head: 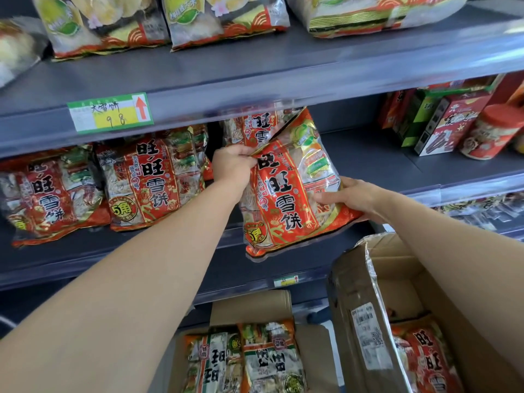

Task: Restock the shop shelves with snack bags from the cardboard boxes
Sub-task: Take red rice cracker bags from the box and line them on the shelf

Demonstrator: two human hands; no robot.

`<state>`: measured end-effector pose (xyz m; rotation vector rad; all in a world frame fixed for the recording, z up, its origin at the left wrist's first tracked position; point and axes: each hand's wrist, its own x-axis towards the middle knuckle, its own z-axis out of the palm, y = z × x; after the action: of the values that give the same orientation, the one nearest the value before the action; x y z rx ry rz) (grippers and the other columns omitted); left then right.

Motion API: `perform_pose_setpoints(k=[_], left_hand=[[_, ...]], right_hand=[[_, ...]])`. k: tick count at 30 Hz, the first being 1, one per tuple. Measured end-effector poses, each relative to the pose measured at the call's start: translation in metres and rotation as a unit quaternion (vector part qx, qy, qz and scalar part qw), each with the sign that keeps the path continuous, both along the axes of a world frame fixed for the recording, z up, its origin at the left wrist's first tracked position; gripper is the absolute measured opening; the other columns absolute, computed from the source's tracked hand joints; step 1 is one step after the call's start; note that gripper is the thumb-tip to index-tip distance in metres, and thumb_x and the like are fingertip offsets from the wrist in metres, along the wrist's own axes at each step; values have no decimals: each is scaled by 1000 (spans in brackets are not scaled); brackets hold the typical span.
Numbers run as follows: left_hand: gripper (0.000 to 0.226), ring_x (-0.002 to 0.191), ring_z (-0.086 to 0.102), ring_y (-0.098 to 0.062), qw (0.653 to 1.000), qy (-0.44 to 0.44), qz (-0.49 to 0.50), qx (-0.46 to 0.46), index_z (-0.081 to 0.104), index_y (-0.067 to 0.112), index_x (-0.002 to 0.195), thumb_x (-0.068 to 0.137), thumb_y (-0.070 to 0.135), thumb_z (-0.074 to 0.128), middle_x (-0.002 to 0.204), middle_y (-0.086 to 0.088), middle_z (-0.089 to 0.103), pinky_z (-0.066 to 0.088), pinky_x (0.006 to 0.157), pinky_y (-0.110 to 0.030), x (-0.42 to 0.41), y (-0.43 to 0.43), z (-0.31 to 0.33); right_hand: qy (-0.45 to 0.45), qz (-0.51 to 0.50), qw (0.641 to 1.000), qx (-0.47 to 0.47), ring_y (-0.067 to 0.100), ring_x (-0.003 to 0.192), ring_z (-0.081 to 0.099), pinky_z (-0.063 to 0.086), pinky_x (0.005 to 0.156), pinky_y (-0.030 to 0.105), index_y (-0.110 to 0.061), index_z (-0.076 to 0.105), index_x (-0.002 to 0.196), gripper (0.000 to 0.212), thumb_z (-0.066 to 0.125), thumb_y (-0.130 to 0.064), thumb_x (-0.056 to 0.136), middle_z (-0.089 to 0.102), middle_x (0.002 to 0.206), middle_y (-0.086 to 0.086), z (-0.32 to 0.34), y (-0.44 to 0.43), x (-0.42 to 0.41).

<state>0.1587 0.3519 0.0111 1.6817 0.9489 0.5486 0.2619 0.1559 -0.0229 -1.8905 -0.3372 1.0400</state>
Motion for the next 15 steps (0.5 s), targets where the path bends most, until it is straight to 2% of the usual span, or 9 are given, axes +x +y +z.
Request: perform_pose_setpoints(k=[3,6,7,9,10,11,12,13,15], left_hand=[[22,90,69,-23,1000,-3,-2,6,71,9,106,87,3,65,106,-9,72,57,82,-35,1,2,-4],[27,94,69,-26,1000,-10,-2,-13,68,12,114,87,13,67,109,-10,70,56,87,-42,-3,5,-13],[38,101,66,-27,1000,13,8,-6,62,15,121,85,21,71,117,-10,67,54,92,-44,-5,7,-18],[83,125,51,-29,994,102,36,-10,38,18,142,74,41,79,142,-11,48,43,104,-48,-9,11,-27],[102,131,45,-30,988,141,39,-48,27,18,146,66,48,82,147,-10,39,40,107,-49,-12,13,-32],[114,130,46,-31,981,166,23,-100,24,17,147,57,52,85,147,-10,40,40,106,-49,-15,13,-34],[119,125,51,-30,971,181,-7,-155,29,14,145,49,54,87,142,-10,47,43,104,-48,-17,13,-38],[114,118,57,-29,962,188,-42,-193,38,10,139,46,53,88,135,-9,55,46,101,-48,-19,13,-42],[86,108,62,-26,959,178,-79,-207,53,9,127,57,46,87,121,-7,64,50,97,-46,-19,15,-45]], right_hand=[[3,0,1000,6,19,80,74,58,68,29,-17,65,109,41,80,-30,73,76,93,0,-5,4,1],[16,-22,1000,7,21,83,74,58,74,34,-15,65,109,41,80,-29,73,76,93,2,-15,6,2],[22,-32,999,7,22,84,74,58,79,37,-14,65,109,41,80,-29,73,76,93,4,-20,7,3],[33,-50,998,9,25,86,73,56,87,42,-13,64,109,44,81,-30,72,76,94,6,-27,8,3],[39,-59,997,13,25,87,73,56,88,43,-12,64,109,44,81,-31,72,75,95,7,-29,9,4],[45,-70,996,19,26,87,73,56,88,42,-11,64,109,45,80,-30,72,75,96,7,-32,9,5],[51,-78,995,25,25,87,73,56,87,41,-11,64,110,45,80,-30,73,75,96,7,-34,10,6],[56,-84,995,29,25,87,72,56,85,41,-11,63,111,45,79,-30,74,75,97,7,-36,11,8],[64,-84,994,35,25,88,72,57,82,39,-10,63,111,44,78,-30,75,75,98,8,-37,13,12]])
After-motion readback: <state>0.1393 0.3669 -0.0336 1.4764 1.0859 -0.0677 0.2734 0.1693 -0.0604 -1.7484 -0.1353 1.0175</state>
